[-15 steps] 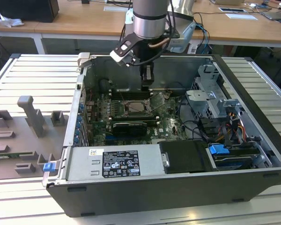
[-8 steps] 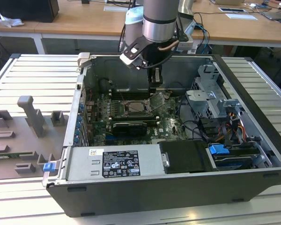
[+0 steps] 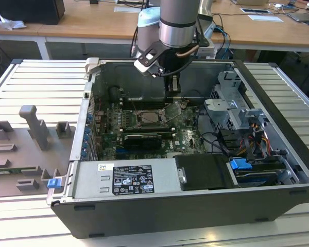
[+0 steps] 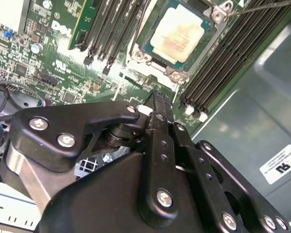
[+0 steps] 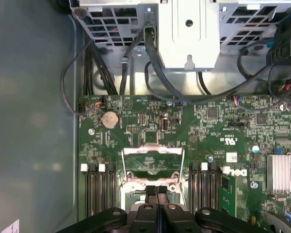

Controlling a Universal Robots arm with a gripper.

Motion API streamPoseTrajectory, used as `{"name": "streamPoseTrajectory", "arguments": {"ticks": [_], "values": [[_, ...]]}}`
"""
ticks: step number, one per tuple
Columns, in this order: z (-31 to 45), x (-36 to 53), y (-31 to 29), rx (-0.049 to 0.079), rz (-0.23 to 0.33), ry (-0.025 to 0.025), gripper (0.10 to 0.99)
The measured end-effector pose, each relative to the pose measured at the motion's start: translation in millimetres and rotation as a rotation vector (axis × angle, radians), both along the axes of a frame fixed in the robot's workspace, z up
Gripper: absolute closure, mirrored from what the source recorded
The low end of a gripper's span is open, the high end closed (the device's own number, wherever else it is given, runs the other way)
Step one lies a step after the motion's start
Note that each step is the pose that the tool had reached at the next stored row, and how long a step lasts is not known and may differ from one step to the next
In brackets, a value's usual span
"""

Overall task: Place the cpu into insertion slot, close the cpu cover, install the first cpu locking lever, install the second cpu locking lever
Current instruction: 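Close the cpu cover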

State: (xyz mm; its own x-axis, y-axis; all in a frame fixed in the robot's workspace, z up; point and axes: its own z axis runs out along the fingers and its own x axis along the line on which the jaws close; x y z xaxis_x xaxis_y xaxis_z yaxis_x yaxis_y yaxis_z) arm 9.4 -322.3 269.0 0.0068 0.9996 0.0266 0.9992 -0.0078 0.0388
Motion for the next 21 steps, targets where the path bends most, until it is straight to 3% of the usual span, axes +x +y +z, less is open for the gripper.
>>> {"name": "streamPoseTrajectory", "arguments": {"ticks": [12,17,21], "values": [[-2.4,30.5,0.0,0.0,0.0,0.0043,0.98],[-7.4,36.8,0.5,0.0,0.021,0.0042,0.98],[-13.9,48.8,3.1,0.0,0.022,0.0046,0.98]]}}
